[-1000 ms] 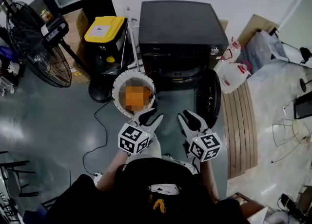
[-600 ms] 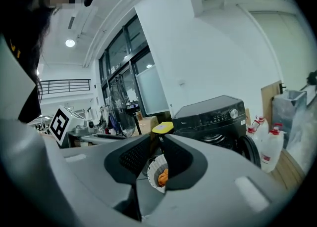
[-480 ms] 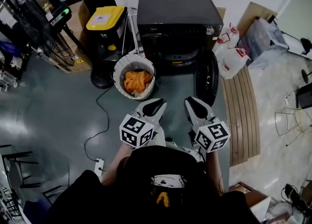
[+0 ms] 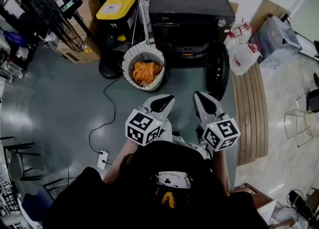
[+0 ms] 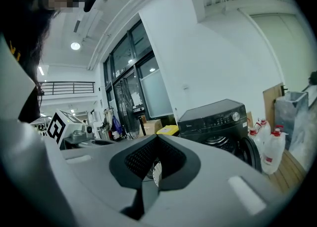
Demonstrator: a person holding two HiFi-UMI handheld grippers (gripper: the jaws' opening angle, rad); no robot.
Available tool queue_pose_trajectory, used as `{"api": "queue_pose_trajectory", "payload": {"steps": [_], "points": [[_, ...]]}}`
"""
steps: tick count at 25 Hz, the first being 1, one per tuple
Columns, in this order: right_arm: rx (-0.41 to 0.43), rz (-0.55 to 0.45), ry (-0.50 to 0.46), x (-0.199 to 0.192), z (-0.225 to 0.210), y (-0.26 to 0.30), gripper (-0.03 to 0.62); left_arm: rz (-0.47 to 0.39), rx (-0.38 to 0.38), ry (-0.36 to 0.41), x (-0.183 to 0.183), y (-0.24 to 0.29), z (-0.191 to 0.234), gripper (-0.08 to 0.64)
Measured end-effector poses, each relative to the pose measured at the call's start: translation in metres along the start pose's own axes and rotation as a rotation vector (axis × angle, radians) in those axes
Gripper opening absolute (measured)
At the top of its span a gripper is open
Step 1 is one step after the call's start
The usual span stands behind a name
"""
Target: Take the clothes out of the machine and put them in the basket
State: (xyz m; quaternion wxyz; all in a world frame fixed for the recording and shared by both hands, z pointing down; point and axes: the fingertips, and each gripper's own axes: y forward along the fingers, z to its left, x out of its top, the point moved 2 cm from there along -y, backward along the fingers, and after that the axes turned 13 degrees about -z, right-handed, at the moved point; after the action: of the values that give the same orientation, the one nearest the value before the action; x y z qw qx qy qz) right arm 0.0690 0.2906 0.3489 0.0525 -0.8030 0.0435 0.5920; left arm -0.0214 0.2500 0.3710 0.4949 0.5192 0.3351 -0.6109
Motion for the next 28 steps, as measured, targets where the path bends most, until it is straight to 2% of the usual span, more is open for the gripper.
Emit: {"api": "queue_pose_trajectory", "payload": {"steps": [8, 28], "points": [[0.007, -0.025, -0.01, 0.006, 0.007, -0.003, 0.006, -0.01, -0.032, 0.024, 0.007, -0.001, -0.007, 0.02], [-0.03, -0.021, -0.051, 0.009, -0.014, -0.002, 0.006, -0.029, -0.063, 0.032, 0.015, 0.01, -0.004, 0.017]]}}
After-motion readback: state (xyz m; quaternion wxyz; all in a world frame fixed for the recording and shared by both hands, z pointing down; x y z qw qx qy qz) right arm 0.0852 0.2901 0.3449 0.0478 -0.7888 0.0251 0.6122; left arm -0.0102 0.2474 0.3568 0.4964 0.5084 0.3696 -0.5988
